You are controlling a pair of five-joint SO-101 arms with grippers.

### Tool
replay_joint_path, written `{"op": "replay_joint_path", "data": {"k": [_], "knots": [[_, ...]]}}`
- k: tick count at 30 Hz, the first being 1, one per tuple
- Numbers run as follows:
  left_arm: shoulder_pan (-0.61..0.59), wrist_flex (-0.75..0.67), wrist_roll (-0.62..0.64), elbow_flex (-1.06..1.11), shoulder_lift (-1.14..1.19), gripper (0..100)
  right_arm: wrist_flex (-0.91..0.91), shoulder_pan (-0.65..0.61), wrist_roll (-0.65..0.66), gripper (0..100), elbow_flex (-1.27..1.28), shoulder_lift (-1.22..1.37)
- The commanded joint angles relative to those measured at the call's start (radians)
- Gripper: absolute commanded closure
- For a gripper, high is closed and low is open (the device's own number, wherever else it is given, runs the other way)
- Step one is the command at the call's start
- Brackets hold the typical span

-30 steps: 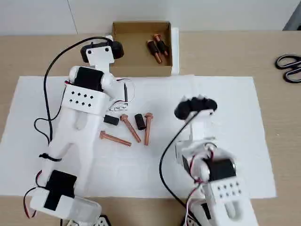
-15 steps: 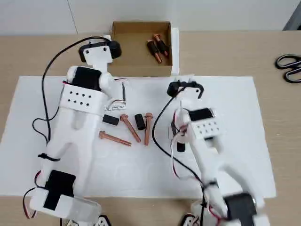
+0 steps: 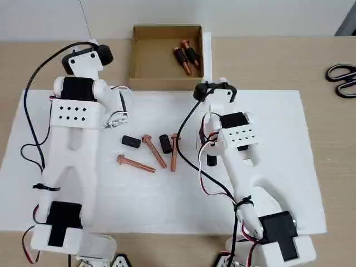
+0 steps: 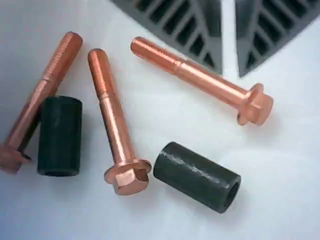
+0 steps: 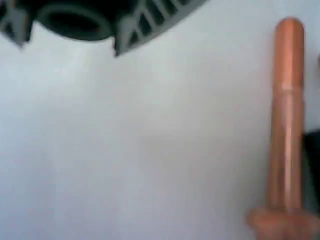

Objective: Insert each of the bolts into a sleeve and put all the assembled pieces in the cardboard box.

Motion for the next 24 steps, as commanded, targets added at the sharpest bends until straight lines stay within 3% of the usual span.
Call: {"op": "replay_joint_path", "data": {"k": [1, 10, 15, 24], "knots": [[-0.003, 0.008, 0.000, -0.042, -0.006, 99, 0.024, 0.010, 0.009, 80.0, -0.054, -0.005], [-0.005, 0.006, 0.000, -0.042, -0.006, 99, 0.102, 0.019, 0.003, 85.0, -0.054, -0.005], [0.002, 0.006, 0.000, -0.042, -0.006, 99, 0.059, 0.035, 0.000, 85.2, -0.055, -0.005], [0.003, 0.005, -0.069, -0.042, -0.006, 99, 0.012, 0.027, -0.181, 85.2, -0.051, 0.047]]}}
